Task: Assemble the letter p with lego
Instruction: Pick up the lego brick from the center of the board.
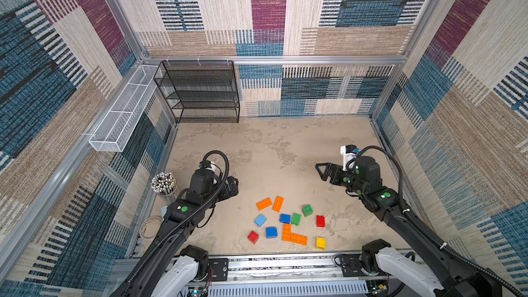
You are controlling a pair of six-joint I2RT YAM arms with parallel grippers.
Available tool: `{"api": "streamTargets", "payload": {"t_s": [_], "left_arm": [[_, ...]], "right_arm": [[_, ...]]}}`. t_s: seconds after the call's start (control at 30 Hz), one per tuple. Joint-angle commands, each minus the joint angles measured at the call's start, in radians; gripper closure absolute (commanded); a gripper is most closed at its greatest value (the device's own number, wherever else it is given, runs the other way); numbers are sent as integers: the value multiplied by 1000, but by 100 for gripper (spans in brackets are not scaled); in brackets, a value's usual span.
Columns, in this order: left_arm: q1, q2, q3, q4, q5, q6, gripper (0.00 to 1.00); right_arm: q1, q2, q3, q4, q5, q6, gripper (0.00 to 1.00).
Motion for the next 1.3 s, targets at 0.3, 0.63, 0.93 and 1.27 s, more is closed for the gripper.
{"api": "streamTargets", "payload": {"t_s": [0.3, 0.63, 0.93, 1.27], "left_arm": [[-1, -141, -67, -58, -211, -3, 1], [-1, -225, -112, -64, -251, -3, 1], [0, -238, -123, -60, -250, -3, 1], [-2, -244, -131, -64, -258, -1, 1]], "right_arm": [[417, 363, 109, -43, 163, 330, 20], [529, 666, 253, -74, 205, 413, 37], [541, 761, 294, -114, 247, 428, 44], [557, 857, 364, -213, 336, 407, 50]]}}
